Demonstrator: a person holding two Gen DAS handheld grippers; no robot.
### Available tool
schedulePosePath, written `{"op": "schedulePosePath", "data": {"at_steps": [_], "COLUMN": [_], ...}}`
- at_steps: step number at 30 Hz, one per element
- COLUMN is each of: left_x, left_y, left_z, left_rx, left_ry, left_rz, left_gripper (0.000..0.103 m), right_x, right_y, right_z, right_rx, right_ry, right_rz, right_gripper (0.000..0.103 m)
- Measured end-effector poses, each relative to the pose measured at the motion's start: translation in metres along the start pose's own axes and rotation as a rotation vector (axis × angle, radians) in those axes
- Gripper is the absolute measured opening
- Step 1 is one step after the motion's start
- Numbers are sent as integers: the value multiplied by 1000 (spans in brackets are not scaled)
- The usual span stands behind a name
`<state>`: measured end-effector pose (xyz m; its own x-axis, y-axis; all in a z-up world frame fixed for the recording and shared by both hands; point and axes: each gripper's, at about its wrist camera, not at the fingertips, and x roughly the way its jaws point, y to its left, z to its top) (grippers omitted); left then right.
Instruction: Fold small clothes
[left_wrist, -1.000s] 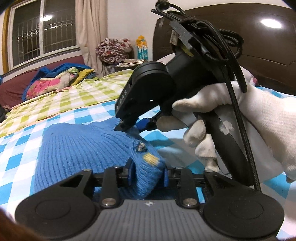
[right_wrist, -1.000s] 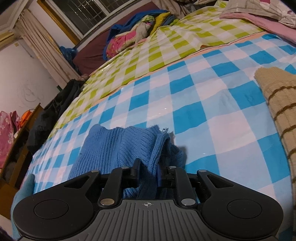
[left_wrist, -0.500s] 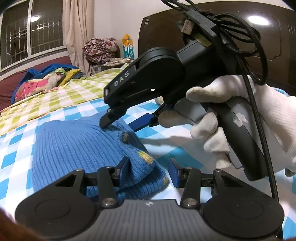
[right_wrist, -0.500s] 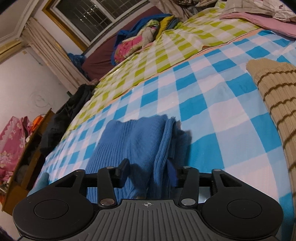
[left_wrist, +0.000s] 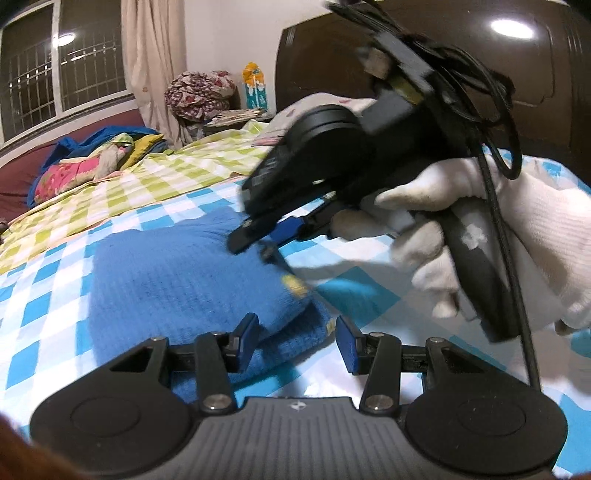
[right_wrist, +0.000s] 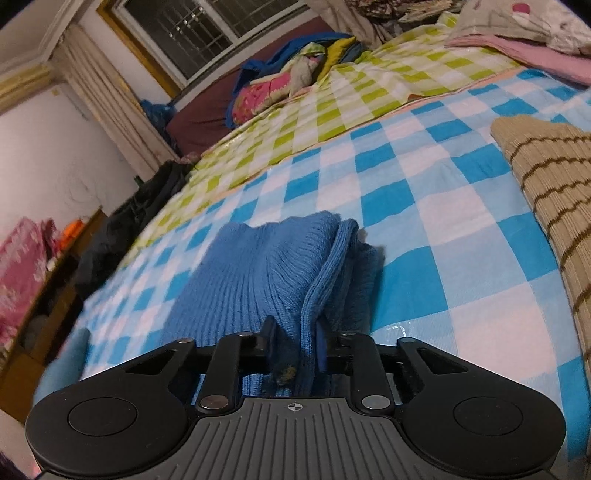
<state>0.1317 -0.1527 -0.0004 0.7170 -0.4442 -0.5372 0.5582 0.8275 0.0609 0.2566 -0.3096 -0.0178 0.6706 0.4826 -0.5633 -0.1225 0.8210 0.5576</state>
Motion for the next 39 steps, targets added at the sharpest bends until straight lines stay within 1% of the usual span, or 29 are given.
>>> {"op": "schedulePosePath", "data": {"at_steps": [5, 8, 11, 16, 19, 23, 24, 26, 27, 28, 29, 32, 33, 35, 37, 39], "left_x": [-15, -16, -16, -13, -8, 4, 5, 9, 11, 11, 13, 18, 19, 22, 26, 30], "left_y": [20, 32, 49, 77, 94, 111, 115, 123, 126, 128, 130, 132, 134, 138, 141, 144], "left_z": [2, 2, 2, 4, 8, 13, 12, 12, 12, 12, 12, 9, 9, 7, 5, 2], "left_rx": [-68, -93, -144, -242, -272, -295, -306, -336, -347, -350, -350, -353, -358, -374, -385, -396], "left_ry": [-25, -39, -42, -62, -72, -53, -50, -44, -41, -35, -31, -28, -24, -13, -1, 9], "left_rz": [12, 52, 74, 110, 136, 154, 152, 145, 141, 136, 130, 126, 122, 108, 98, 85], "left_gripper": [51, 51, 51, 51, 51, 52, 52, 58, 59, 63, 66, 70, 72, 77, 79, 81], "right_x": [-16, -10, -14, -16, -18, -19, -21, -25, -27, -29, -29, -24, -20, -12, -3, 0], "right_y": [1, -3, -4, -5, -5, -4, -2, 2, 4, 5, 6, 6, 5, 1, -6, -11], "right_z": [-1, -7, -9, -16, -16, -19, -19, -20, -19, -20, -20, -20, -20, -22, -26, -27], "right_rx": [1, 7, 16, 11, 20, 22, 17, 4, -6, -14, -17, 7, 12, 23, 52, 73], "right_ry": [-7, 19, 23, 26, 23, 18, 15, -4, -19, -32, -37, -30, -23, -6, 20, 16], "right_rz": [37, 3, 9, -8, -3, -22, -28, -48, -60, -66, -63, -42, -38, -52, -48, -20], "right_gripper": [16, 15, 15, 15, 16, 24, 28, 41, 52, 59, 60, 61, 62, 63, 64, 64]}}
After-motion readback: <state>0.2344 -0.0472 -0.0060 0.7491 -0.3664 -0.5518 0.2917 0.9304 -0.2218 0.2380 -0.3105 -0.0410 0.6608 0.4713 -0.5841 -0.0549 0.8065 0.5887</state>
